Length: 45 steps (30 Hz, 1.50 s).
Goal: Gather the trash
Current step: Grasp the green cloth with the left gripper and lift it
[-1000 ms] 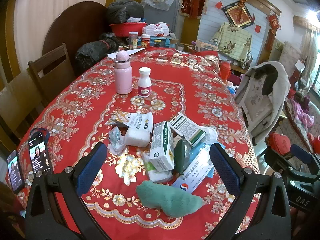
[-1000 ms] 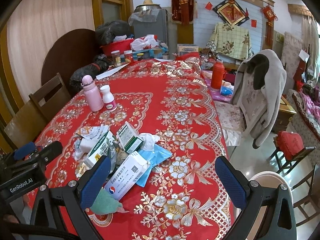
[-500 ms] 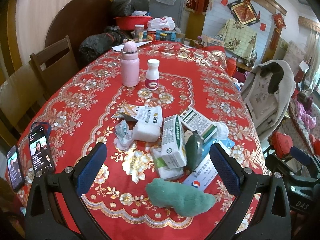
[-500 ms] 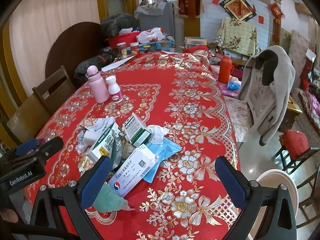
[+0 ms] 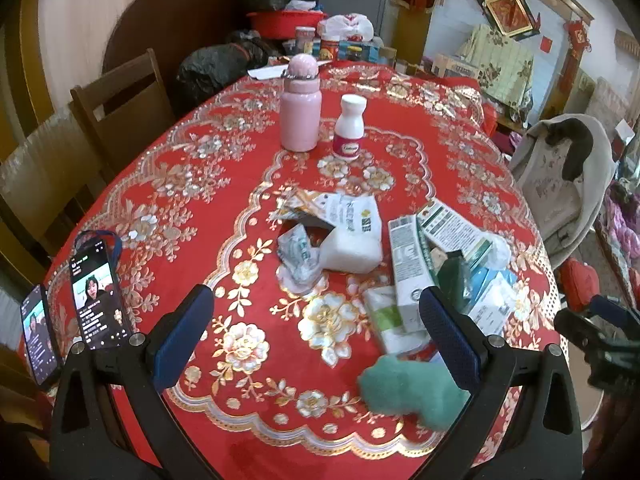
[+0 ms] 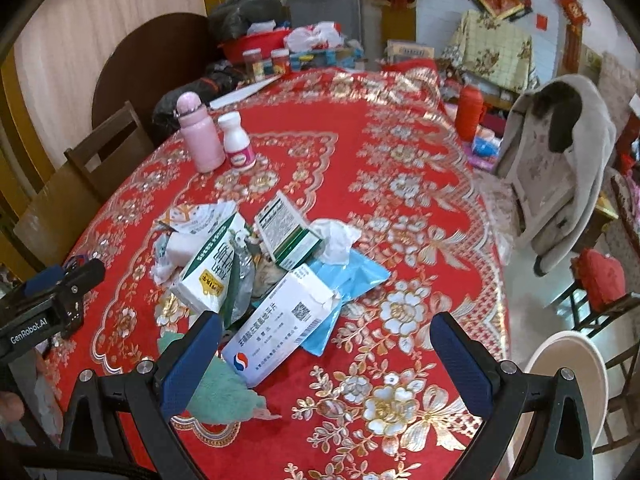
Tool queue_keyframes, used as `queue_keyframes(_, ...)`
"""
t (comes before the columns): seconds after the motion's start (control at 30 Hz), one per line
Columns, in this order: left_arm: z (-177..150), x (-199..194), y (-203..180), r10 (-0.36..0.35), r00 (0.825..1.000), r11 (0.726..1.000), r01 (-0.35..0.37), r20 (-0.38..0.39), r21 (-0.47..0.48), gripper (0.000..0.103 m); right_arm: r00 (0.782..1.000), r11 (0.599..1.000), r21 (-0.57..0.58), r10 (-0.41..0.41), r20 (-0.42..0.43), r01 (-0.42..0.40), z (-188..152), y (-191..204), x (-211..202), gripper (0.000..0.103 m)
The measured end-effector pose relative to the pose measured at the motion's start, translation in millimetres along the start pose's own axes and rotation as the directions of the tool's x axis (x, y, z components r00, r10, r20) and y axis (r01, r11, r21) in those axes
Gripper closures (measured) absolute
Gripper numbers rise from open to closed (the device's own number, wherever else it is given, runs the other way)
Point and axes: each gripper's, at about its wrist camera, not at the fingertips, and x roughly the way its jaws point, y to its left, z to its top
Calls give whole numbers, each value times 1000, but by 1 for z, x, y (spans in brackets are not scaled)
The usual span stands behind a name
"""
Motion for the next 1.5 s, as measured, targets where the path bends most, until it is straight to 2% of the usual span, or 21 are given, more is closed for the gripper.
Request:
queue_keyframes(0.07,-1,1,5,-10,1000,1000,10,-18,11,1,999,1000,13,-5,-38,5,2,-3,8,0)
queue_keyframes(0.17,-5,0,5,-40,998,998,42,-42,45,1,998,999,12,-29,-50,30,3,-7,13,0)
queue_keyframes(0.33,-19,2,-7,-125,987,983,137,-96,125,1,997,999,0,-40,-65,40,6,-11,21,0)
queue_keyframes(0.47,-33,10,-24,-191,973,949,218,-133,227,1,996,1000,13,-16,-87,17,6,-16,27,0)
queue_keyframes(0.63,-44,26,-46,-235,953,885,292,-192,363,1,991,1000,-8,-10,-136,9,-3,-18,35,0)
queue_keyframes(0.73,-46,34,-58,-279,933,833,352,-227,427,1,986,1000,-1,-14,-165,14,-10,-20,41,0)
queue_keyframes(0.8,-48,39,-67,-309,916,784,397,-256,476,1,983,1000,10,-19,-181,21,-14,-22,44,0)
queue_keyframes(0.87,-49,45,-78,-318,902,719,430,-292,545,1,981,999,19,-30,-191,34,-16,-26,46,0)
queue_keyframes(0.97,-51,53,-90,-320,889,645,458,-328,612,1,980,998,46,-39,-196,48,-18,-33,46,0)
queue_keyframes(1.13,-57,66,-102,-346,829,554,558,-438,618,1,977,993,103,-30,-209,52,-22,-46,47,0)
queue_keyframes(1.17,-62,67,-105,-343,817,527,576,-464,625,1,977,993,107,-30,-212,54,-23,-47,47,0)
queue_keyframes(1.27,-77,65,-109,-312,806,468,591,-503,657,1,975,991,116,-33,-221,60,-24,-49,49,0)
queue_keyframes(1.3,-83,65,-109,-295,808,460,588,-509,666,1,975,991,119,-32,-222,60,-24,-49,49,0)
queue_keyframes(1.33,-86,65,-109,-291,807,460,589,-514,665,11,974,991,122,-29,-224,58,-24,-49,50,0)
queue_keyframes(1.37,-88,65,-108,-302,794,467,606,-528,644,21,974,991,125,-27,-225,56,-24,-49,50,0)
queue_keyframes(1.4,-86,65,-106,-316,779,494,623,-542,607,45,974,991,126,-21,-225,51,-24,-48,52,0)
queue_keyframes(1.43,-84,66,-103,-327,768,521,633,-551,572,59,974,991,127,-15,-227,45,-24,-47,53,0)
queue_keyframes(1.47,-82,67,-98,-336,765,562,631,-550,535,59,973,991,128,-5,-229,35,-23,-45,54,0)
queue_keyframes(1.5,-80,66,-93,-335,773,587,618,-538,523,60,973,991,129,11,-232,20,-23,-42,56,0)
